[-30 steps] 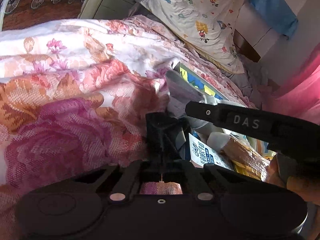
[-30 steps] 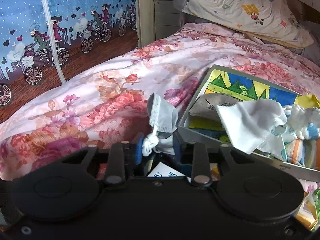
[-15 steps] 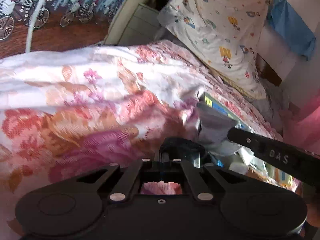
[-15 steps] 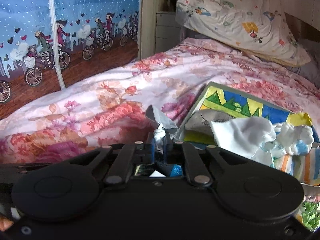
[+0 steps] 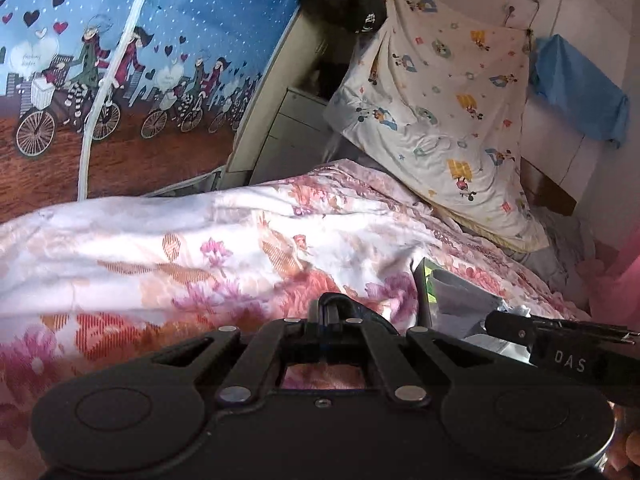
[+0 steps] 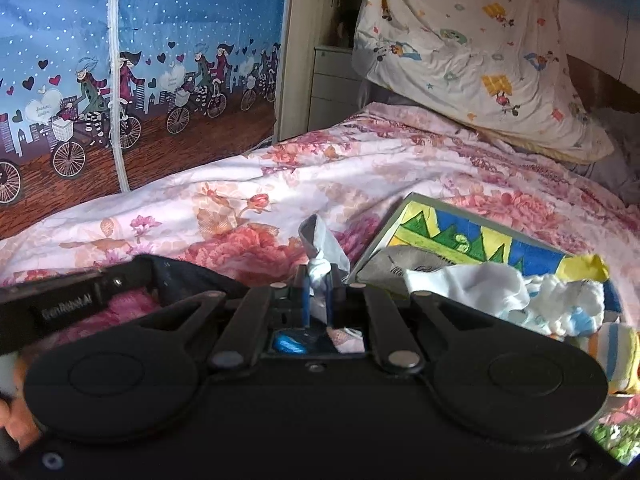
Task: Organize soft objects
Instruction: 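Carry the black mask and grey mask onto the dinosaur drawing frame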
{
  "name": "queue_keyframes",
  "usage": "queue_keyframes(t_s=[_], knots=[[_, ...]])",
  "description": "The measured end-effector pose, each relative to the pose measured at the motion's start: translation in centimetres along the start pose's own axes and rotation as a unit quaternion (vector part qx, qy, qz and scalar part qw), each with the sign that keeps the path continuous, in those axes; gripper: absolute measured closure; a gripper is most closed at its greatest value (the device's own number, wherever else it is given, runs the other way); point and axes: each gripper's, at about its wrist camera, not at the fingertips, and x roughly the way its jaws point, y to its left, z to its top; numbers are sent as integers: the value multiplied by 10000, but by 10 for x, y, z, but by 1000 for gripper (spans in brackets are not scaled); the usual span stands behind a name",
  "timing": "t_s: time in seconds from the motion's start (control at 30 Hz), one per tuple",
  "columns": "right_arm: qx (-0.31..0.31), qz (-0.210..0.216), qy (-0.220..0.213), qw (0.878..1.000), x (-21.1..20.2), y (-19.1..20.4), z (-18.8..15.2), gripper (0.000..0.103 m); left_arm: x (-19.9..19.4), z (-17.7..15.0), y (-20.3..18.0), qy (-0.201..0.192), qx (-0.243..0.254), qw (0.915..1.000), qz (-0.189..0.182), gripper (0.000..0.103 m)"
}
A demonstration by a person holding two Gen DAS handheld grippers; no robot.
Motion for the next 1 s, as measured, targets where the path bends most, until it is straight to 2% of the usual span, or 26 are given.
queue_keyframes(t_s=[0.07, 0.17, 0.23, 0.37, 0.63, 0.83, 1.0], knots=[[-75, 11, -29, 10000, -3, 0, 2, 101, 1, 3, -3, -85, 135, 9999, -15, 103], [-180, 48, -48, 9998, -6, -3, 6, 101, -4, 9, -11, -424, 370, 9984, 1, 103], [-208, 108, -24, 9997, -7, -8, 10, 101, -5, 14, -18, -595, 457, 9971, -119, 103], [-250, 183, -38, 9995, -6, -19, 22, 101, 6, 17, -38, -701, 795, 9941, -220, 103], [98, 73, -245, 9996, -1, -69, 44, 101, 32, 47, -88, -987, 1018, 9883, -563, 103], [515, 10, -311, 9982, 6, -115, 49, 101, 62, 67, -141, -1066, 1170, 9830, -934, 103], [929, -88, -312, 9951, 5, -157, 41, 101, 88, 56, -185, -876, 1187, 9814, -1231, 103]])
